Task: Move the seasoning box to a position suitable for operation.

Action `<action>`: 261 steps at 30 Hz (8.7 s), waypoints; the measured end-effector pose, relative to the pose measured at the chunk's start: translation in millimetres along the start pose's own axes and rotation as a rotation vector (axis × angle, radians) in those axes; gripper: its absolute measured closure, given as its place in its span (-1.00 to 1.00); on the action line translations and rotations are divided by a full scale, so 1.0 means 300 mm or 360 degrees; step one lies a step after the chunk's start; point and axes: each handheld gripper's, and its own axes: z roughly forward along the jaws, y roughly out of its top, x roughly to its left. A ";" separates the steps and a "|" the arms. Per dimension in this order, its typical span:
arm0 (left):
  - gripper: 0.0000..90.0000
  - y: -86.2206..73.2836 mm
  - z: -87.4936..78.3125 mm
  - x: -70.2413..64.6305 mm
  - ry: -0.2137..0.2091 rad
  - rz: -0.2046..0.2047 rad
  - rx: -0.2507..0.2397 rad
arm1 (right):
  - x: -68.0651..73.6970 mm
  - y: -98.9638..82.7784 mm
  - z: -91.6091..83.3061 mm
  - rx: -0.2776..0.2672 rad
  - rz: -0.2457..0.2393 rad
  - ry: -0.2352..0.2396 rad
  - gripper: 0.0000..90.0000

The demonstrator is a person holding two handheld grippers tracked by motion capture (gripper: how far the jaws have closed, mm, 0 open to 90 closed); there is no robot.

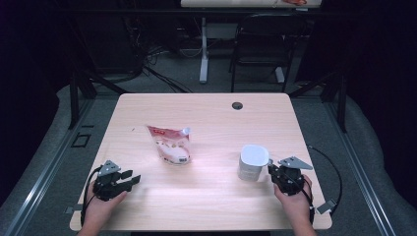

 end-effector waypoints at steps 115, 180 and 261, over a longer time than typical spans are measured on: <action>0.19 0.011 0.014 -0.003 -0.0042 0.0017 0.0007 | 0.189 0.134 -0.156 -0.0007 -0.0173 0.0464 1.00; 0.18 0.010 0.018 -0.005 -0.0045 0.0010 0.0009 | 0.109 -0.001 -0.133 -0.0144 0.0210 0.0608 0.94; 0.18 0.011 0.024 -0.009 -0.0048 0.0028 0.0019 | 0.057 -0.036 -0.065 -0.0002 0.0140 0.0390 0.77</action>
